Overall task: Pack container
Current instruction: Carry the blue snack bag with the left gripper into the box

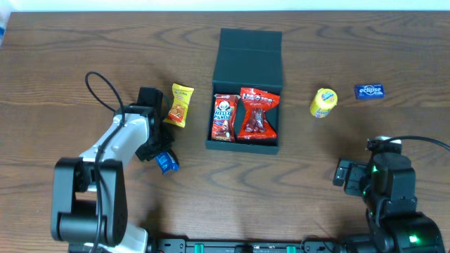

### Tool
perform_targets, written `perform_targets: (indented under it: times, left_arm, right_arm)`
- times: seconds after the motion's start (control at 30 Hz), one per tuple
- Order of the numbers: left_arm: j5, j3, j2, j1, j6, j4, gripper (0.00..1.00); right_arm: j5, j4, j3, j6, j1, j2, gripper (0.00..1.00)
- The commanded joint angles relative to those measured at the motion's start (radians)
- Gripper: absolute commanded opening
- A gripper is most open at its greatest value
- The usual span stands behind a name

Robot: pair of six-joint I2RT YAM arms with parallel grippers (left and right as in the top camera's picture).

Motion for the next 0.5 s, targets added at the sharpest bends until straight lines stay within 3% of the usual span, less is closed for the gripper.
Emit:
perform_targets:
  times: [0.0, 0.2, 0.47]
  left_arm:
    - [-0.001, 0.034, -0.076, 0.000, 0.005, -0.032, 0.31]
    - [-0.015, 0.144, -0.134, -0.052, 0.082, -0.159, 0.30]
    - [-0.121, 0.438, -0.134, -0.260, 0.148, -0.372, 0.30]
  right_arm:
    - [0.005, 0.002, 0.000, -0.010, -0.008, -0.002, 0.99]
    - [0.005, 0.002, 0.000, -0.009, -0.008, -0.002, 0.99]
    - [0.005, 0.002, 0.000, -0.010, -0.008, -0.002, 0.99]
